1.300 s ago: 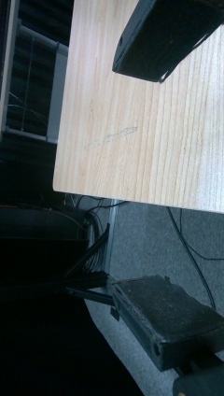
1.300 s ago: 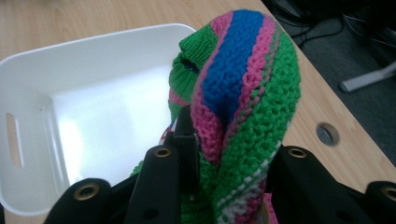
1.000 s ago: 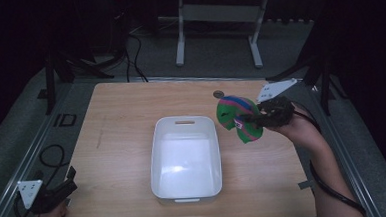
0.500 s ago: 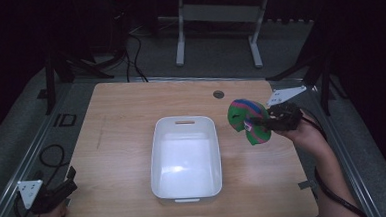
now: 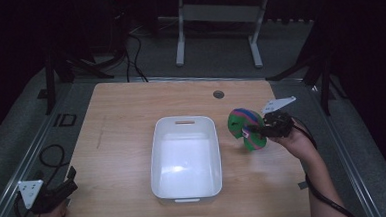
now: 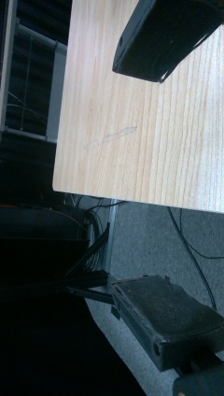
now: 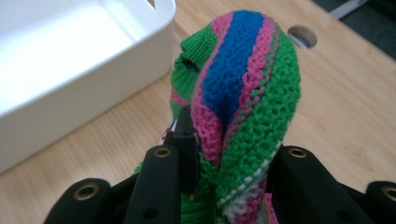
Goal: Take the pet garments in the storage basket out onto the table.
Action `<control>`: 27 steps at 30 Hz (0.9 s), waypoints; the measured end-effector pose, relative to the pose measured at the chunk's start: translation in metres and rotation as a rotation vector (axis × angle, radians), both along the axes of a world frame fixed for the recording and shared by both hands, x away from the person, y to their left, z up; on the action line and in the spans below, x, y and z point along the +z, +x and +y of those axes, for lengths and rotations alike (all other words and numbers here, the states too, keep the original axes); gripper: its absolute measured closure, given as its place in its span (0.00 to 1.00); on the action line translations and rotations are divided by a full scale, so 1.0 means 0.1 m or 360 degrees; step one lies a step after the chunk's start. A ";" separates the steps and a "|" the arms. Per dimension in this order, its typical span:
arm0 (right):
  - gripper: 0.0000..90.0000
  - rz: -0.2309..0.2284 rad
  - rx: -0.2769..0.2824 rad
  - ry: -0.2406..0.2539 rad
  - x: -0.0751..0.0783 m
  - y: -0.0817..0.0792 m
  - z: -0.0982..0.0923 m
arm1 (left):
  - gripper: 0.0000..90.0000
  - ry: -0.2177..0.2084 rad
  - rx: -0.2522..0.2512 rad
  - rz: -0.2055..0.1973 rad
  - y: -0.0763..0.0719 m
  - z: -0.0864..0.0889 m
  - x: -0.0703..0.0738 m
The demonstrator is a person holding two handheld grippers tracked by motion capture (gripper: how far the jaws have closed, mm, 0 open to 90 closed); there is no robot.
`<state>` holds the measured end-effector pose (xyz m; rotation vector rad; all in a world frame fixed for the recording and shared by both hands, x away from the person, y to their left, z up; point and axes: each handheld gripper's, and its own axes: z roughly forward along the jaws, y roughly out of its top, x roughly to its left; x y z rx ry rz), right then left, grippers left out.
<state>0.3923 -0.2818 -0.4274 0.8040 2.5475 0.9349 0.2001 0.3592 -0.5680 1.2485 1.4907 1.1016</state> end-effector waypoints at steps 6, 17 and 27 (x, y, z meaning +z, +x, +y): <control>0.78 0.0032 -0.0050 0.0013 -0.25 0.06 -0.04 | 0.01 0.0000 0.0002 0.0001 0.00 0.00 0.00; 0.78 0.0077 -0.0115 -0.0049 -0.82 0.05 0.05 | 0.01 -0.0007 0.0004 0.0001 0.00 0.00 0.00; 0.77 0.0130 -0.0134 0.0032 -1.02 0.04 0.10 | 0.01 -0.0003 0.0003 0.0000 0.00 0.00 0.00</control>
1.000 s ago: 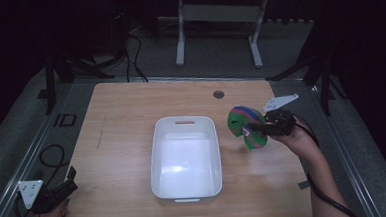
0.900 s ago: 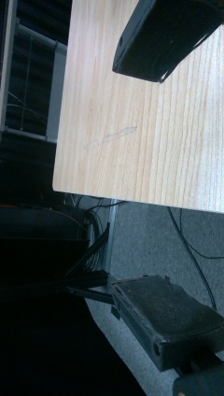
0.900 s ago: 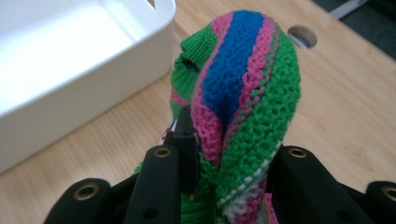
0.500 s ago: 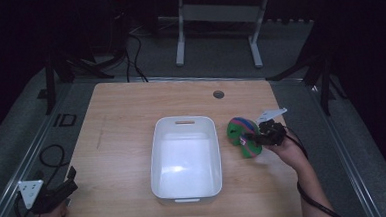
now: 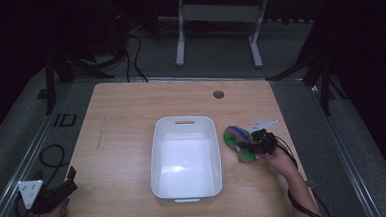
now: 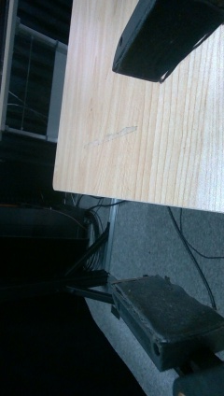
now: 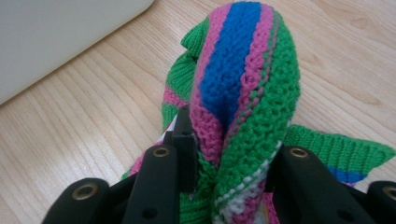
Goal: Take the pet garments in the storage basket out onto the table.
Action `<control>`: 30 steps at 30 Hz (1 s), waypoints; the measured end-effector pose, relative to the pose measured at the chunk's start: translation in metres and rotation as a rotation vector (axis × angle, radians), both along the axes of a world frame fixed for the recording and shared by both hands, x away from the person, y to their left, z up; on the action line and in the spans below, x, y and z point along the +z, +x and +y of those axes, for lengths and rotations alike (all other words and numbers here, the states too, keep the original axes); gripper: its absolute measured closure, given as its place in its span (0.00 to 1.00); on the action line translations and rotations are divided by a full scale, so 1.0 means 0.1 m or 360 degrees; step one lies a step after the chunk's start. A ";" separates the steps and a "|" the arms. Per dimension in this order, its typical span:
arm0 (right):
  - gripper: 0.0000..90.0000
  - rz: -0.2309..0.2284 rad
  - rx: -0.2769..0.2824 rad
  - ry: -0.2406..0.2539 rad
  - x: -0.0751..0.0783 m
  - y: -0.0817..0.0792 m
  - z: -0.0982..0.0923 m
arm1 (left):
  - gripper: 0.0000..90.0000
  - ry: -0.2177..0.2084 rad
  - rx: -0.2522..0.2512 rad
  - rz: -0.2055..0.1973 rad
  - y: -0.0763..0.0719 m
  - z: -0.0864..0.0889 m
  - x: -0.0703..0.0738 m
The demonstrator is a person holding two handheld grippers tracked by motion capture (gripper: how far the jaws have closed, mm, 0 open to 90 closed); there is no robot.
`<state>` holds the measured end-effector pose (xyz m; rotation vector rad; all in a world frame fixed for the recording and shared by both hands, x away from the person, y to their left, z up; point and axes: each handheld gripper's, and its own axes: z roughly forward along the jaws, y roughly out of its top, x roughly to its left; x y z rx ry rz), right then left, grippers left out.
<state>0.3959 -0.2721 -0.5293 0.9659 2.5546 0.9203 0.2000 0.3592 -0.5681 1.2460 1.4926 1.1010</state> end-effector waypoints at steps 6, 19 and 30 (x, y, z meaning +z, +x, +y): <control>0.59 -0.0011 -0.0002 -0.0067 0.07 -0.01 0.04 | 0.01 -0.0002 0.0000 0.0001 0.00 0.00 0.00; 0.26 -0.0172 -0.0044 0.0004 0.60 -0.21 -0.13 | 0.01 -0.0002 0.0004 0.0000 0.00 0.00 0.00; 0.13 -0.0202 -0.0186 0.0144 0.49 -0.42 -0.53 | 0.01 -0.0001 0.0002 -0.0001 0.00 0.00 0.00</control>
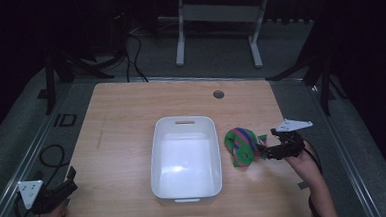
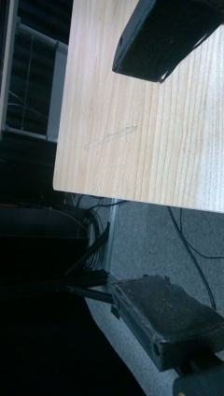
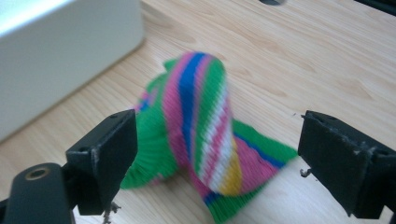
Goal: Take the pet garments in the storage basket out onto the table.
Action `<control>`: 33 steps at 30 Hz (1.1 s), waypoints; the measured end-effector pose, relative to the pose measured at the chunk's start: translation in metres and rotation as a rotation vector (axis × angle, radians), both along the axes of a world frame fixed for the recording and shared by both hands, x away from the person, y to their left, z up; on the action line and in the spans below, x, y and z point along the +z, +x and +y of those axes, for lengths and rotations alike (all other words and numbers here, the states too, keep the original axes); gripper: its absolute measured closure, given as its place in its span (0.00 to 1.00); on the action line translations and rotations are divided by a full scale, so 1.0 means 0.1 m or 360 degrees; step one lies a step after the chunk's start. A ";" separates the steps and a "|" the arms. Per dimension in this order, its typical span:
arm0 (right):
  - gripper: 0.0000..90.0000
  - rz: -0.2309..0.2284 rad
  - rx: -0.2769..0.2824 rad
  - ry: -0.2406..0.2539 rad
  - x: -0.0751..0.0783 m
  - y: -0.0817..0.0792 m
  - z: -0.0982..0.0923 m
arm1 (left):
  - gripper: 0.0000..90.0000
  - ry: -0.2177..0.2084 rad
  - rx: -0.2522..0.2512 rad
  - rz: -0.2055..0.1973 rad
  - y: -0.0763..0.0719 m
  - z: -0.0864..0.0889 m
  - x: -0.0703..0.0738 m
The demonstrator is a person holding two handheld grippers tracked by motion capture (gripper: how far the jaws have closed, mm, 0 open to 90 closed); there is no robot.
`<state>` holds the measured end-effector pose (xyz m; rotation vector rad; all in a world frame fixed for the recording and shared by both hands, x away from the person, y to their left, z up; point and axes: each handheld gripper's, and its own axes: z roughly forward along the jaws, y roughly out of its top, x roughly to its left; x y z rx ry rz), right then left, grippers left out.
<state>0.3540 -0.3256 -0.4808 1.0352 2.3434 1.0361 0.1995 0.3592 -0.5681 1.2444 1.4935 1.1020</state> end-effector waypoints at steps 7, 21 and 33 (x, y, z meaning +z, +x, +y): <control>0.13 -0.0135 -0.0236 0.0097 -0.29 -0.12 -0.27 | 0.01 0.0000 0.0000 0.0001 0.00 0.00 0.00; 0.13 -0.0338 -0.0634 0.0215 -0.59 -0.51 -0.66 | 0.01 0.0015 -0.0001 0.0003 0.00 -0.01 0.00; 0.13 -0.0360 -0.0886 0.0237 -0.74 -0.72 -0.77 | 0.01 0.0039 0.0000 -0.0001 -0.01 -0.03 0.00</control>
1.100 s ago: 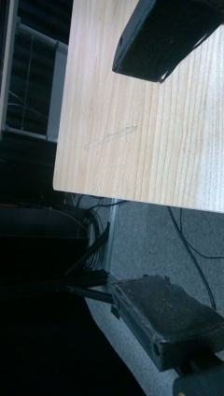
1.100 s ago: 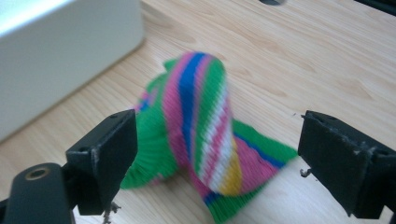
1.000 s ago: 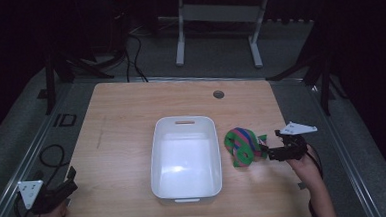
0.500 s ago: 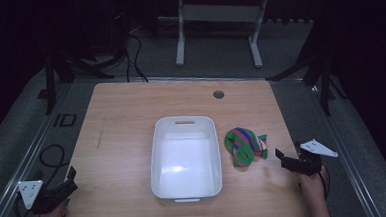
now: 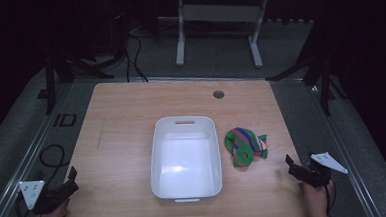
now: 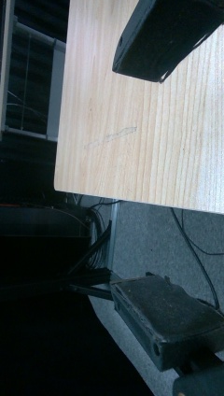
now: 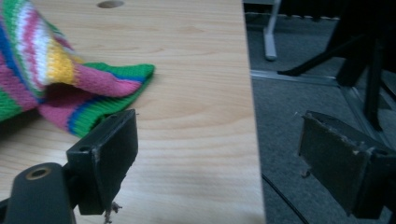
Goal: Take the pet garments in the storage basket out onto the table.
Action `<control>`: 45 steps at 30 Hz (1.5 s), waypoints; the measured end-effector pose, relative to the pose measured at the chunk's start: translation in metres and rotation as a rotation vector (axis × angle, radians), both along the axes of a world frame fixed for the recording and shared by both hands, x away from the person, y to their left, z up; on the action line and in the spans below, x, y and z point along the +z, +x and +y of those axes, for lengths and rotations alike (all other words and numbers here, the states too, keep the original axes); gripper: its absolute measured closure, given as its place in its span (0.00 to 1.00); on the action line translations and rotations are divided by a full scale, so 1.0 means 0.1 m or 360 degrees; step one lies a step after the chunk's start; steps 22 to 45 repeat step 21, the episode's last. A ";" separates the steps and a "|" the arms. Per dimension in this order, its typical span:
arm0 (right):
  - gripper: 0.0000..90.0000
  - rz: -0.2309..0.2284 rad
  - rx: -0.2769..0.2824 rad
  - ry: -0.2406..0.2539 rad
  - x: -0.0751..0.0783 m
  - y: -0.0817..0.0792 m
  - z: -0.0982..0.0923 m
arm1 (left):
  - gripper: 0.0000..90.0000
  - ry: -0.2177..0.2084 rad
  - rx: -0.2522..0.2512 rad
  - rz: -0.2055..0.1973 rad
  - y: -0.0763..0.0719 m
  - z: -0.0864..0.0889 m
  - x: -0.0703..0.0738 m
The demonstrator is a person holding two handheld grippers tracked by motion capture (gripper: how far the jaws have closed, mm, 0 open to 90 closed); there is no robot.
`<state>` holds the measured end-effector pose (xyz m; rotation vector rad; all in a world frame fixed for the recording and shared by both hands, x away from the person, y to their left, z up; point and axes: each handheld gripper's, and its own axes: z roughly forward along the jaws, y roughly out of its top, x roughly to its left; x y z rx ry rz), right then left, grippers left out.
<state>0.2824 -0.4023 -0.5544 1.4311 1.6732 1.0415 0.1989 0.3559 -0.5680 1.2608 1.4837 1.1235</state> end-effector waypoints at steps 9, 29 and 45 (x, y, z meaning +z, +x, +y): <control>0.14 -0.0074 -0.0163 0.0078 0.01 -0.11 -0.09 | 0.01 0.0012 0.0000 -0.0006 0.00 -0.01 0.00; 0.15 -0.0050 -0.0198 0.0170 -0.02 -0.09 -0.15 | 0.01 0.0034 0.0011 -0.0006 -0.01 -0.03 0.00; 0.15 -0.0050 -0.0198 0.0170 -0.02 -0.09 -0.15 | 0.01 0.0034 0.0011 -0.0006 -0.01 -0.03 0.00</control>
